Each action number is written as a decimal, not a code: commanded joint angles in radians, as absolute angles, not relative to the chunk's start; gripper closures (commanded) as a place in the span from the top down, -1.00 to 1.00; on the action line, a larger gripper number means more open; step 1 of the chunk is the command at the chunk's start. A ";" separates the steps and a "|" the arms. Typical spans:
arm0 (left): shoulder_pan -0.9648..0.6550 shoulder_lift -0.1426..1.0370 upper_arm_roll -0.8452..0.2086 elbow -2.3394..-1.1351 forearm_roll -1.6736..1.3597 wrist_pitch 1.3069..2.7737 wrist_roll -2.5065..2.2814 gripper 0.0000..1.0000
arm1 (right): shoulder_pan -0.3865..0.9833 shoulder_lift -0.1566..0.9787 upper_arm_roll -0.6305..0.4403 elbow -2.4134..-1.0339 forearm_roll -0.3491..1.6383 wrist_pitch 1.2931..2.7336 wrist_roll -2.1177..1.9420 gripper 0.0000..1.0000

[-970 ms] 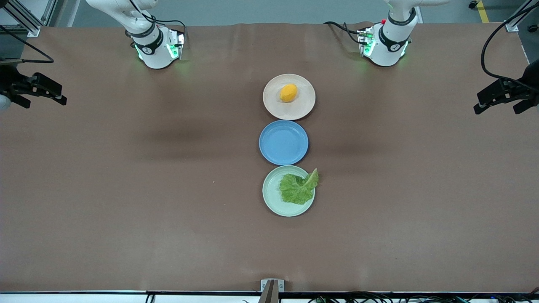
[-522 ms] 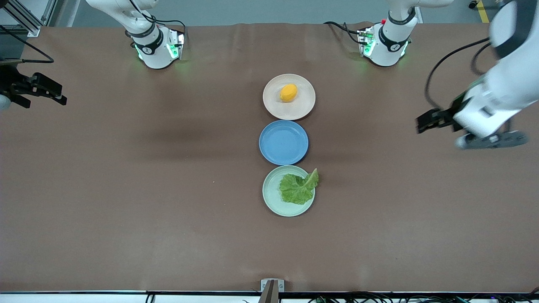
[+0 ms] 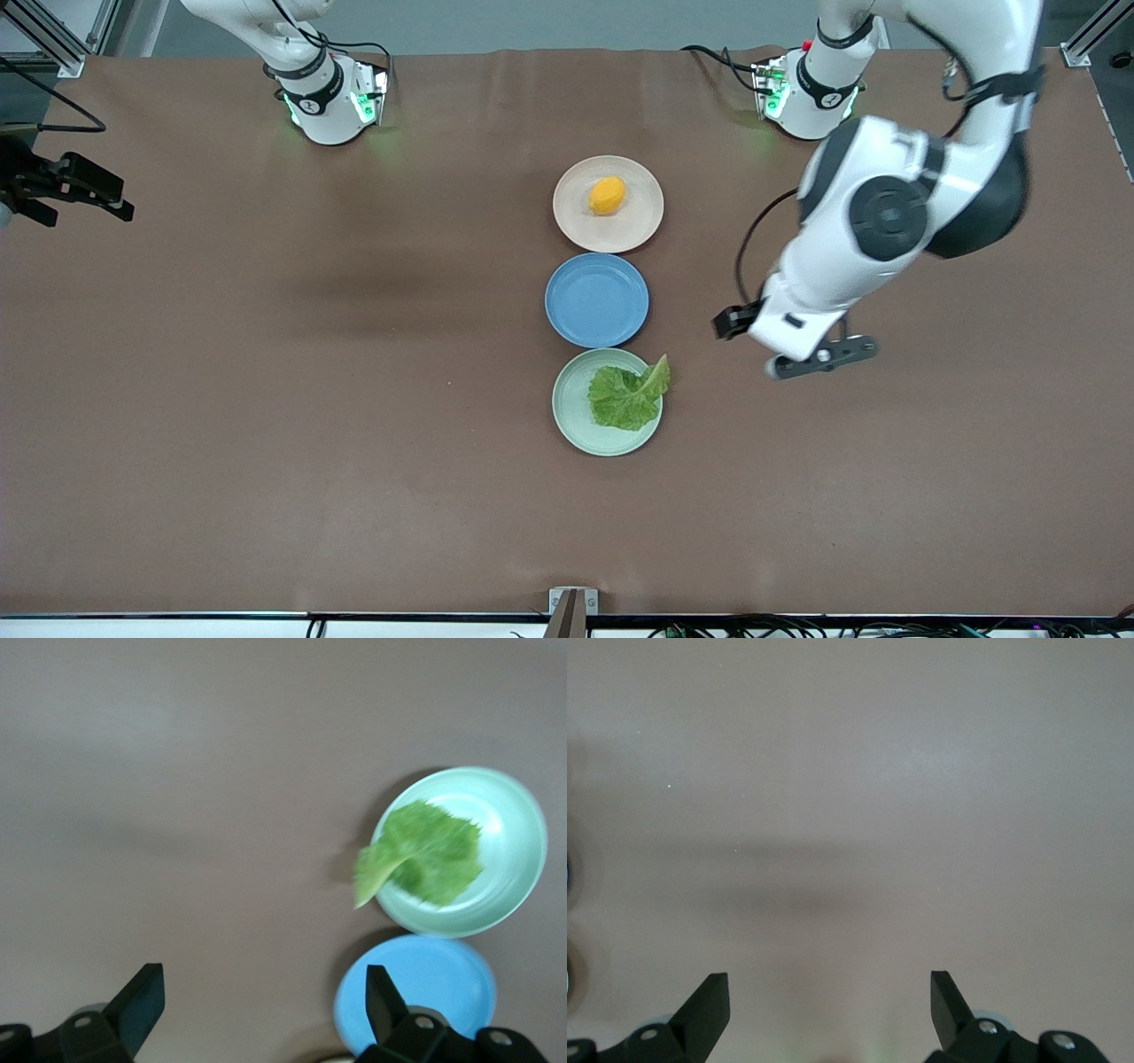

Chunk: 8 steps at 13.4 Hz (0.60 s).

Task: Pick lemon and lettuce from plates
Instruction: 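Reach the left gripper down to the lettuce leaf on the green plate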

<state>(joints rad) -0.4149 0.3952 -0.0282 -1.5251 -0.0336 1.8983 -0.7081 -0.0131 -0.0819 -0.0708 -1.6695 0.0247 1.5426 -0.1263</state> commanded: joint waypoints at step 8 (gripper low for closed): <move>-0.529 0.696 -0.025 -1.394 -0.072 2.290 -1.592 1.00 | 0.030 0.082 -0.060 -1.653 0.126 1.531 0.154 1.00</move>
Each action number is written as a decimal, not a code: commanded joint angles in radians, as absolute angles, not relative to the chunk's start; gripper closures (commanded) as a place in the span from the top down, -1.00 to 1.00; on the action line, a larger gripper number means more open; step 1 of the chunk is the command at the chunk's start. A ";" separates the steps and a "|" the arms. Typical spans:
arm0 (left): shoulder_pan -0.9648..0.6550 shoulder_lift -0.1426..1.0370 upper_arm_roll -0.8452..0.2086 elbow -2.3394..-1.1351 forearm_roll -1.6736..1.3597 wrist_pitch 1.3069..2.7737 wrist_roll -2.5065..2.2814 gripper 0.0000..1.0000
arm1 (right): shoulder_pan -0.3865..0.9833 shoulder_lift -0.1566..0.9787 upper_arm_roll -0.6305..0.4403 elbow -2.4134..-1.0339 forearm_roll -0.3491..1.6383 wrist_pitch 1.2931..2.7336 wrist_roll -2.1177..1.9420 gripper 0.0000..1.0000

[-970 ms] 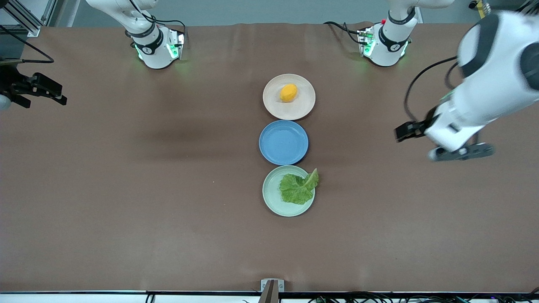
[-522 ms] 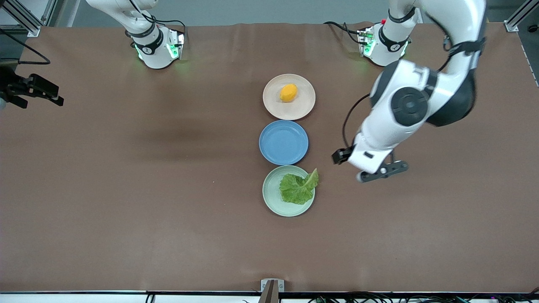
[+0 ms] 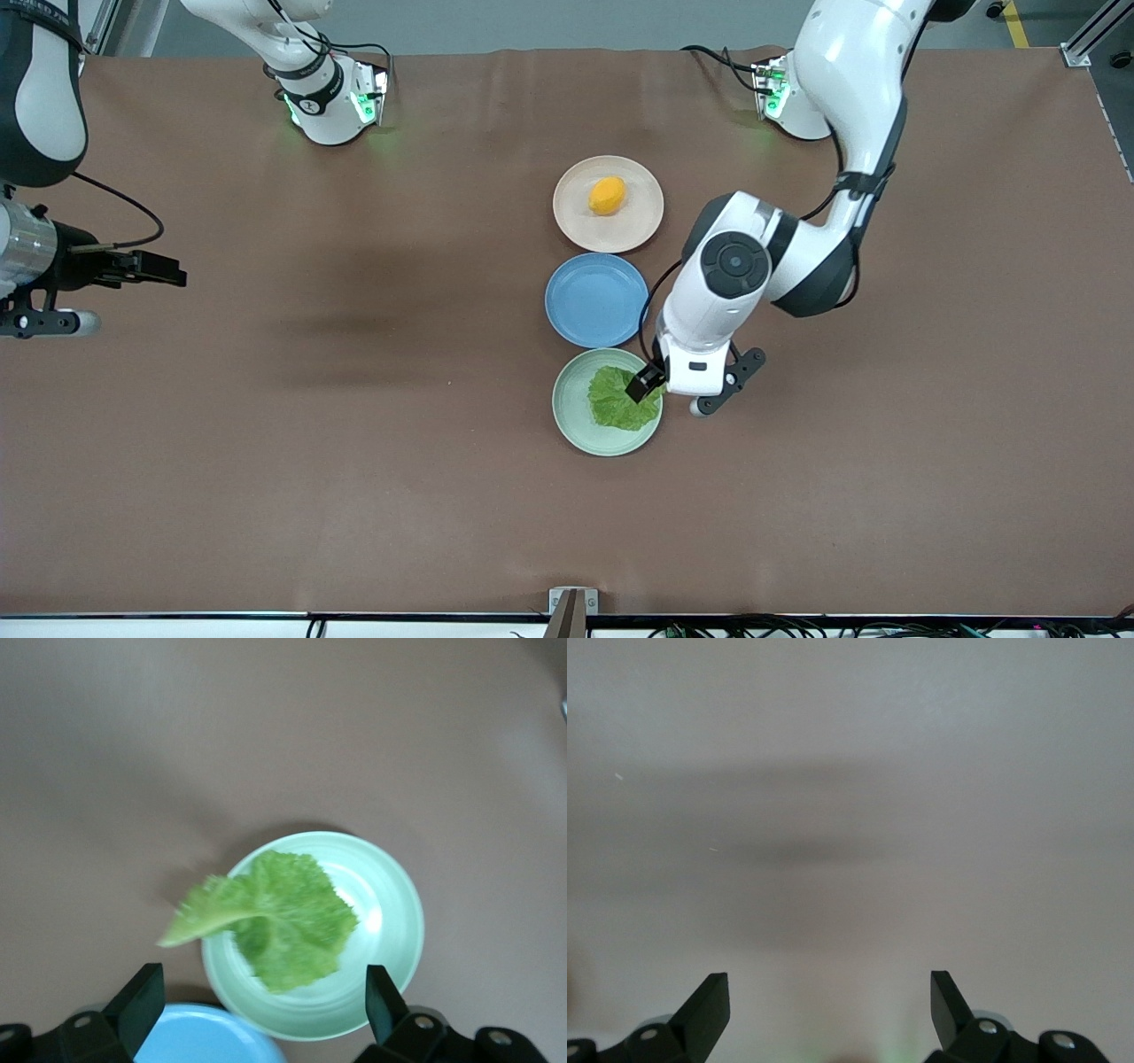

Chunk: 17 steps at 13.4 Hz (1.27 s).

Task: Pick lemon and lettuce from plates
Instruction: 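Reach the left gripper down to the lettuce leaf on the green plate, then grasp the lettuce with the left gripper while the right gripper reaches the lemon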

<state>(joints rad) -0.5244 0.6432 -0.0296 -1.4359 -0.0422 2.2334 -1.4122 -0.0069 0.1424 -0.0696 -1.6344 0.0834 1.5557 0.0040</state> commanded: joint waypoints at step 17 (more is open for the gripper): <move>-0.600 0.842 -0.021 -1.424 -0.034 2.476 -1.819 0.96 | 0.808 0.041 0.166 -2.028 0.059 2.069 1.582 1.00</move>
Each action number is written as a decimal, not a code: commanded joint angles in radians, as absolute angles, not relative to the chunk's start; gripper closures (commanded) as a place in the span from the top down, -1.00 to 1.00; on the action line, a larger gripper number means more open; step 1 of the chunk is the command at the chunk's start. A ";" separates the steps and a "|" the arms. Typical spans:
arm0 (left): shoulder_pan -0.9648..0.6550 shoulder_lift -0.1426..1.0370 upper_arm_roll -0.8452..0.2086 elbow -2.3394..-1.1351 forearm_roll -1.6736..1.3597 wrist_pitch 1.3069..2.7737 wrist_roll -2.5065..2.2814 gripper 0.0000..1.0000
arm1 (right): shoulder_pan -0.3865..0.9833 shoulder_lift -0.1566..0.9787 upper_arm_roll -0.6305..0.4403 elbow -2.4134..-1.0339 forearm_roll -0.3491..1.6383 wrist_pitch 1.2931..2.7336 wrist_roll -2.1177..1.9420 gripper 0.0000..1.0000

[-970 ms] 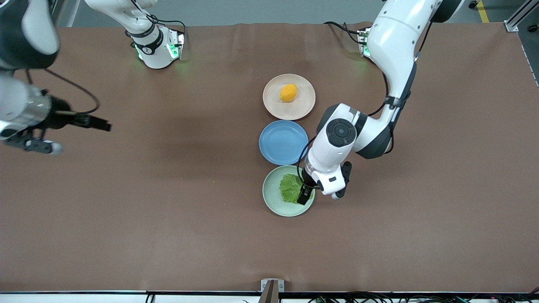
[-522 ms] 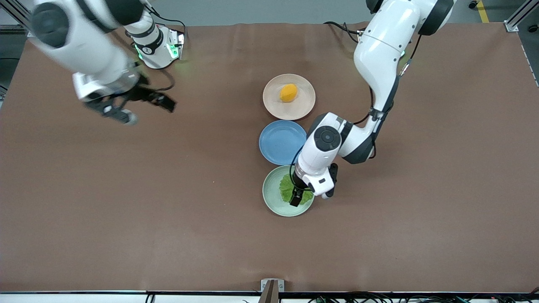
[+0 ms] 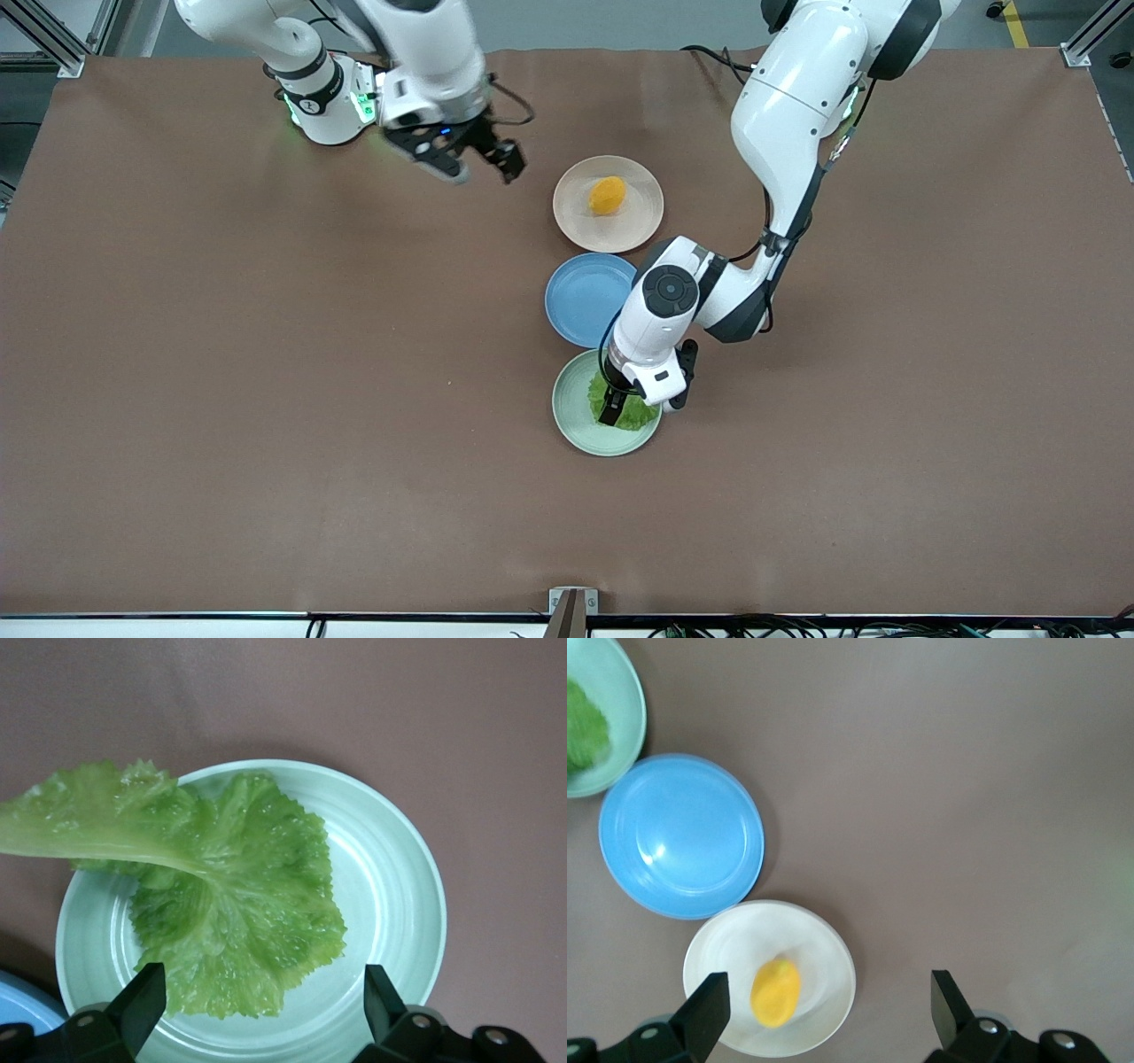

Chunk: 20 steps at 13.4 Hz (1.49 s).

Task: Pick lemon and lettuce from plates
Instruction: 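Grasp the lettuce with the left gripper while the right gripper reaches the lemon, then close the right gripper on the yellow lemon on the cream plate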

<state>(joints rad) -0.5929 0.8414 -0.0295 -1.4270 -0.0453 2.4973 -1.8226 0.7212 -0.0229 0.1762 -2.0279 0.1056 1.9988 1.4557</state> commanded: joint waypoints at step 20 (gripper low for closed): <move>-0.588 0.865 -0.023 -1.433 -0.025 2.465 -1.759 -0.49 | 1.063 0.610 0.163 -1.769 -0.210 2.362 2.111 0.99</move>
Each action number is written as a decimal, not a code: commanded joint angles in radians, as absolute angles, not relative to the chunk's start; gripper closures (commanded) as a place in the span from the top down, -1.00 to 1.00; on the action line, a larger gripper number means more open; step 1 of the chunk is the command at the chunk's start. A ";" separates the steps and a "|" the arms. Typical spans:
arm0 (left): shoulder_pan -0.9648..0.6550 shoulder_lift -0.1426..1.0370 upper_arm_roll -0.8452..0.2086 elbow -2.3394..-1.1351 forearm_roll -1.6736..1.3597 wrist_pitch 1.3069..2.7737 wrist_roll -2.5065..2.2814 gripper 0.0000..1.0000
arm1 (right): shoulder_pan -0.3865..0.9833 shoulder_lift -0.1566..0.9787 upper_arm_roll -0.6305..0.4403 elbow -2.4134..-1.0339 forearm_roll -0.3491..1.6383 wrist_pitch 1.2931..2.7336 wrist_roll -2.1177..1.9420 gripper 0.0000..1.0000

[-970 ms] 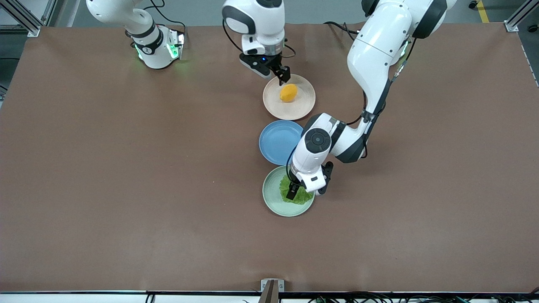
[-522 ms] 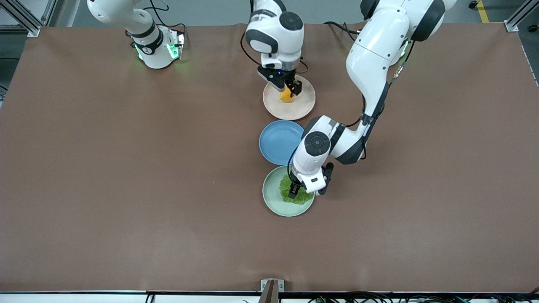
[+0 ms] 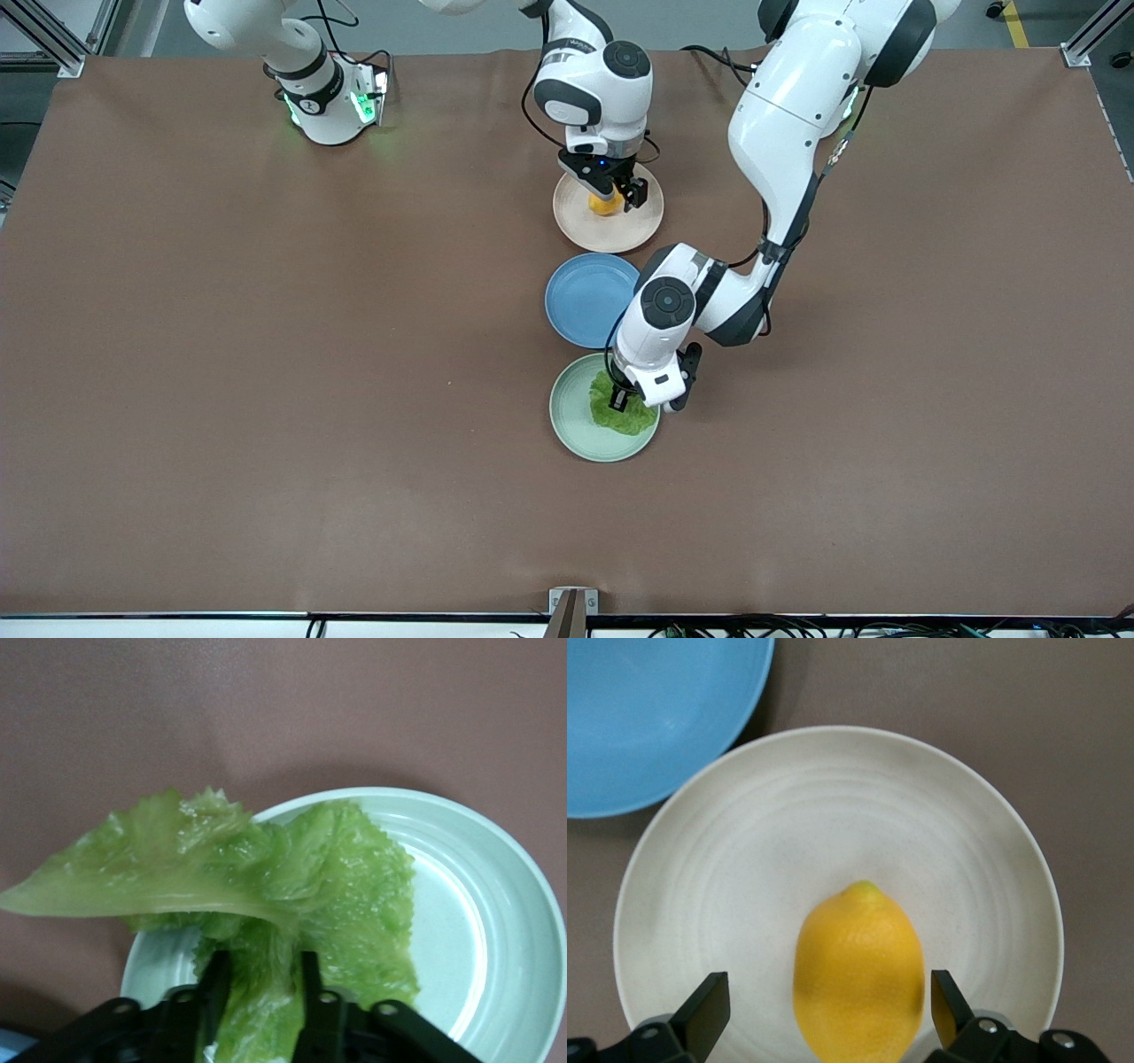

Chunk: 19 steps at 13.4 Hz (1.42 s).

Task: Pick lemon and lettuce from plates
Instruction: 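Close the right gripper on the yellow lemon on the cream plate, then lift the lettuce with the left gripper while the right gripper lifts the lemon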

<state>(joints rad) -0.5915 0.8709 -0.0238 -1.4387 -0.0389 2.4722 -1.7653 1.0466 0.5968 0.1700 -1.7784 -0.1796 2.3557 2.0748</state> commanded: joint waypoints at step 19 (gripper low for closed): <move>-0.430 0.487 -0.051 -1.443 -0.118 1.941 -1.503 -0.99 | 0.813 0.342 0.166 -1.908 -0.175 2.223 1.685 -0.99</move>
<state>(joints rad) -0.4833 0.5452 -0.0383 -1.4043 -0.0886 2.0207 -1.6175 0.8907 0.4602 0.1483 -1.7866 -0.1821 2.2126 1.7929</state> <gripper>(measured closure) 0.934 0.361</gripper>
